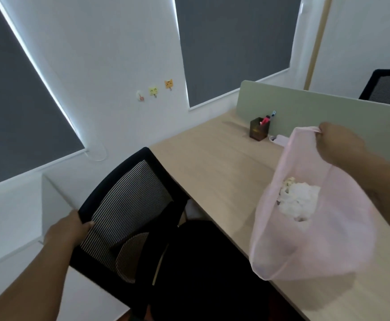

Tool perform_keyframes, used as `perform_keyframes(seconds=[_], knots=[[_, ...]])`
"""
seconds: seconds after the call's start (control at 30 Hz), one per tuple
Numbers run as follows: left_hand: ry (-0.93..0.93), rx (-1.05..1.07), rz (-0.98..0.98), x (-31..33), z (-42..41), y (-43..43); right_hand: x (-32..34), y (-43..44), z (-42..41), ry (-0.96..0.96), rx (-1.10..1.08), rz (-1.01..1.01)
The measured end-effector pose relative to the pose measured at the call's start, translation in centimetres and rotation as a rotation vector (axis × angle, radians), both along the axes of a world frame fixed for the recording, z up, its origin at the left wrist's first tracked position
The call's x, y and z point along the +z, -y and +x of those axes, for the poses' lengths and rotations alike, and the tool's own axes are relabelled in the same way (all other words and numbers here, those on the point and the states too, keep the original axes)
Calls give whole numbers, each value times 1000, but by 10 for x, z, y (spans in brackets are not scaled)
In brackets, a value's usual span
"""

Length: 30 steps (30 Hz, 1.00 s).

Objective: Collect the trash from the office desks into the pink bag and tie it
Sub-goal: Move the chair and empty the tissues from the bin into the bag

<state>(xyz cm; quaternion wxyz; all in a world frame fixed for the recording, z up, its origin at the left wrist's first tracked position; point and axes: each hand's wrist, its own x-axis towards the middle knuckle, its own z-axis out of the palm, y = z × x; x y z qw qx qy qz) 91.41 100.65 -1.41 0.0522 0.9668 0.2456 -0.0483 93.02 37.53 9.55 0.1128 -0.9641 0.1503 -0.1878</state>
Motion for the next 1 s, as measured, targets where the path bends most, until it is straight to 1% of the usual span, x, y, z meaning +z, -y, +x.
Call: perform_keyframes(seconds=[0.1,0.2,0.27,0.4,0.63,0.87,1.0], knots=[[18,-30,-67,0,4,6,0,2,1,3,-23,-5],[104,-19,-238,-8,0,11,4,5,0,-16,-33,3],[162,4,-316,-16,-5,21,6,12,-1,-35,-57,15],[167,62,-375,-22,-17,49,8,21,0,-52,-58,37],[214,119,-422,-10,-53,126,0,17,3,-58,46,55],[311,237,-543,-8,-85,204,-1,-4,7,-70,129,75],[356,314,-650,-4,-95,249,-5,-25,4,-86,173,115]])
